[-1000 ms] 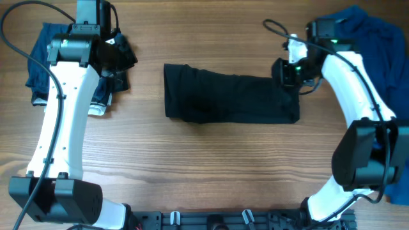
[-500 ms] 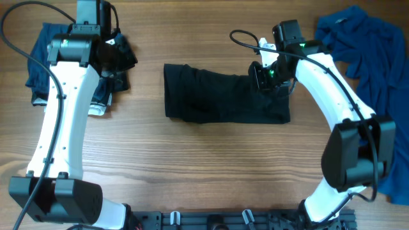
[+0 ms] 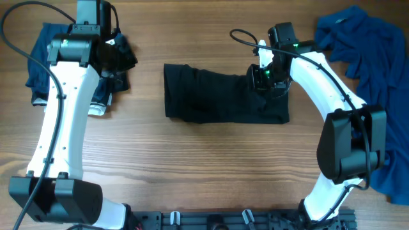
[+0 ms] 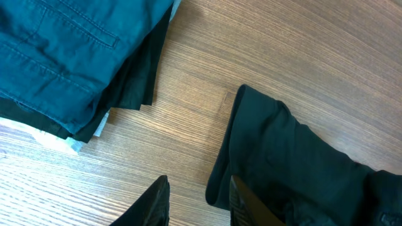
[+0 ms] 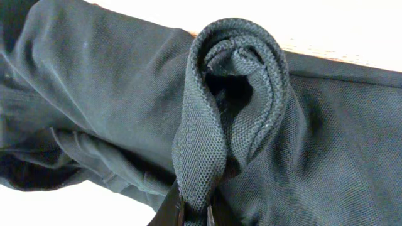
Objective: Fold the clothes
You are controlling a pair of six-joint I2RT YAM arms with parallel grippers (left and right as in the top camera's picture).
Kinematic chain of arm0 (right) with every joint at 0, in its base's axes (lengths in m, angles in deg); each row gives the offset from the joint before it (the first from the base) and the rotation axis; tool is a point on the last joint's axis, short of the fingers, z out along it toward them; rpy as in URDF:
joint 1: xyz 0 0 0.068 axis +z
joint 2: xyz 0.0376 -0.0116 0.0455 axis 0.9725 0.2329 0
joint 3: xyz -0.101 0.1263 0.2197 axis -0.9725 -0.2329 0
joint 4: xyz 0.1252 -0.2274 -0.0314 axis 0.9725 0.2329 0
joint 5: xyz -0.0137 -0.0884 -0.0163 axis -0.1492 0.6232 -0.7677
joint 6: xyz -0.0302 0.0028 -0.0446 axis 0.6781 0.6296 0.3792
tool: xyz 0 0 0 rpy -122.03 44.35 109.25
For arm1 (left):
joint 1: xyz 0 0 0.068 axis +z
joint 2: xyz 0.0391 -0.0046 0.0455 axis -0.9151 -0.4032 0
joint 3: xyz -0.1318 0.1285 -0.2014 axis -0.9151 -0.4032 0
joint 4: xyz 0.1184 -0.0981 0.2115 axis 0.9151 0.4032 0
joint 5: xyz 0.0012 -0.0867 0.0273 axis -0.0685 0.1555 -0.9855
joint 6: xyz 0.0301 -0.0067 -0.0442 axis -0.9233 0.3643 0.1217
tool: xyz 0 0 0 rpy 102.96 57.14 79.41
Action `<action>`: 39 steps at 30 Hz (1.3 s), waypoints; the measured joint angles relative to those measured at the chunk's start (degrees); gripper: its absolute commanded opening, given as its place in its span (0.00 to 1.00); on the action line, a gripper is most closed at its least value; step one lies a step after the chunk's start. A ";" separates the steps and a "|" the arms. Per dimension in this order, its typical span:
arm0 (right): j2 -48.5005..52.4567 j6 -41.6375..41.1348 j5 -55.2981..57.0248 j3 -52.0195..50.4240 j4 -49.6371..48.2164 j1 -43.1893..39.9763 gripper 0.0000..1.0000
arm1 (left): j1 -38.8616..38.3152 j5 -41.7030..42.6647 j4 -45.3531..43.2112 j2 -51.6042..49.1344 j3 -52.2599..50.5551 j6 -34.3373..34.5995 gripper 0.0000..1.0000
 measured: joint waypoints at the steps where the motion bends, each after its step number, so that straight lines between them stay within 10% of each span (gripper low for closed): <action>1: 0.00 0.00 -0.13 0.00 0.02 0.13 0.04 | 0.00 0.00 0.00 0.00 0.00 0.00 0.32; 7: 0.00 0.00 -0.15 0.00 0.00 2.82 0.09 | 0.00 0.00 0.00 0.00 0.00 0.00 0.32; 10: 0.00 -0.68 -0.15 0.00 -0.02 4.39 0.63 | 0.00 0.00 0.00 0.00 0.00 0.00 0.33; 15: 0.00 -1.88 -0.09 0.00 -1.79 4.57 0.81 | 0.00 0.00 0.02 0.00 0.00 0.00 0.33; 18: 0.00 -0.57 -1.46 0.00 -1.57 4.22 0.76 | 0.00 0.00 0.00 0.00 0.00 0.00 0.34; 23: 0.00 0.57 -2.32 0.00 2.51 1.38 0.17 | 0.00 0.00 0.02 0.00 0.00 0.00 0.32; 39: 0.22 0.35 -3.72 -15.89 -15.19 6.43 0.04 | 0.00 -0.20 0.02 0.00 0.00 0.00 0.33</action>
